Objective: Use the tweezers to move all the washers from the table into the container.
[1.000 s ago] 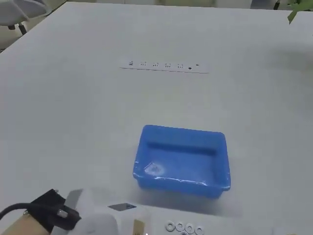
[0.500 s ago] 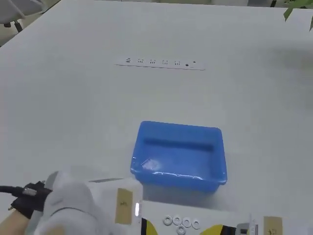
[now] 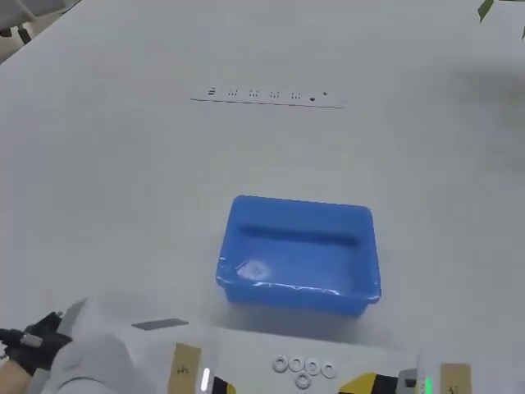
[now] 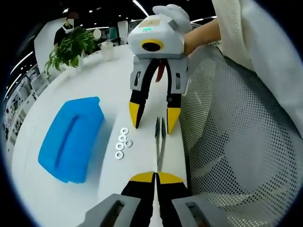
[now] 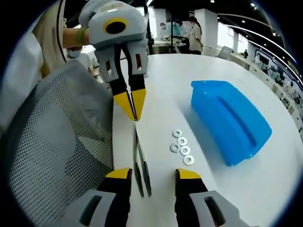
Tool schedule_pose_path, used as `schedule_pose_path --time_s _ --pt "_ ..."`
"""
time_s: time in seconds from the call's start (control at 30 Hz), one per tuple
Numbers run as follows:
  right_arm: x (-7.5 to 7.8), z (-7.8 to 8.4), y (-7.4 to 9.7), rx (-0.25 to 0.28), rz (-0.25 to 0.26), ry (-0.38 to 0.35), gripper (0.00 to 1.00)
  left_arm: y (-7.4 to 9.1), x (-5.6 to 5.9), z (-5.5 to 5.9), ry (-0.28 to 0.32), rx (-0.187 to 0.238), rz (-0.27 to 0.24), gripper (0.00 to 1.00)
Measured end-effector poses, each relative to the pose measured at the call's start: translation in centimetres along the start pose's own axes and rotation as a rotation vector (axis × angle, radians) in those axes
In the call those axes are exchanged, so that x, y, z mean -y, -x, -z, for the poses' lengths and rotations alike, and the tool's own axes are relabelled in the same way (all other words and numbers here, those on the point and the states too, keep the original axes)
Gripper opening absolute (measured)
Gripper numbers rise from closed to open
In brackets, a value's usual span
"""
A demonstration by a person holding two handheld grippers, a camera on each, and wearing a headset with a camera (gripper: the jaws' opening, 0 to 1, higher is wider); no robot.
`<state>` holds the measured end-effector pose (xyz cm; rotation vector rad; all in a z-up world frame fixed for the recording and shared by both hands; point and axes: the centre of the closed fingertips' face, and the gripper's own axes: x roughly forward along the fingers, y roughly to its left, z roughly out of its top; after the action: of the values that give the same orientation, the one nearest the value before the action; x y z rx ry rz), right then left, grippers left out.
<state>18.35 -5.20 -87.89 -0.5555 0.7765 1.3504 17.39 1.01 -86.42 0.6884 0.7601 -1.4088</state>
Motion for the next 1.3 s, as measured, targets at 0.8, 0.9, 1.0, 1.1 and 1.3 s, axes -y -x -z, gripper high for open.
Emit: schedule_pose_path --time_s 0.8,0.9,1.0,1.1,1.3 --pt "-0.2 -0.6 0.1 -0.011 -0.015 0.094 0.23 2.0 0.4 -3.2 -0.037 0.050 -0.008 0.00" --pt "-0.2 -1.3 0.0 0.010 -0.011 0.113 0.19 3.0 0.2 -4.8 -0.037 0.079 -0.027 0.00" --pt "-0.1 -1.8 0.0 0.021 -0.004 0.139 0.16 3.8 0.0 -6.4 -0.023 0.121 -0.041 0.00" --pt "-0.1 -2.4 0.0 0.039 -0.005 0.137 0.13 4.3 -0.1 -7.3 -0.027 0.125 -0.047 0.00" --pt "-0.2 -3.4 0.2 0.085 -0.015 0.116 0.08 4.9 -0.4 -8.7 -0.038 0.144 -0.062 0.00"
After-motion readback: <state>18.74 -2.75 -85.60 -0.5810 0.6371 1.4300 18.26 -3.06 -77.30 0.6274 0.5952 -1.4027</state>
